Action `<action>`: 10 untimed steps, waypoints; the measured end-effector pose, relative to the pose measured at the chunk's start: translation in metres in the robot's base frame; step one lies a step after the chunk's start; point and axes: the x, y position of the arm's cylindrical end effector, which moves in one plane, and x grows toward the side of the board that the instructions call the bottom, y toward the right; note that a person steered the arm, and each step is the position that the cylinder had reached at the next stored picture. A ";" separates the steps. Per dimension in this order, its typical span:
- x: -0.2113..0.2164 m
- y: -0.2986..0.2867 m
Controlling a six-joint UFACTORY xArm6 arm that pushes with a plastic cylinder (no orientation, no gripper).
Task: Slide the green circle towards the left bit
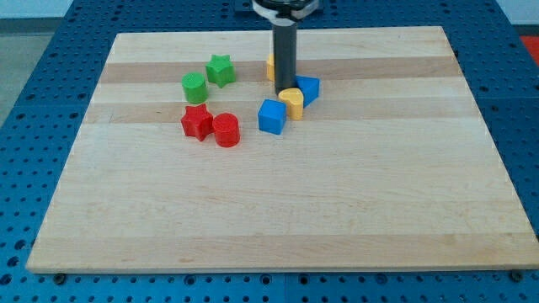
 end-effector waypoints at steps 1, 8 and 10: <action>0.000 0.011; 0.012 0.096; -0.017 0.076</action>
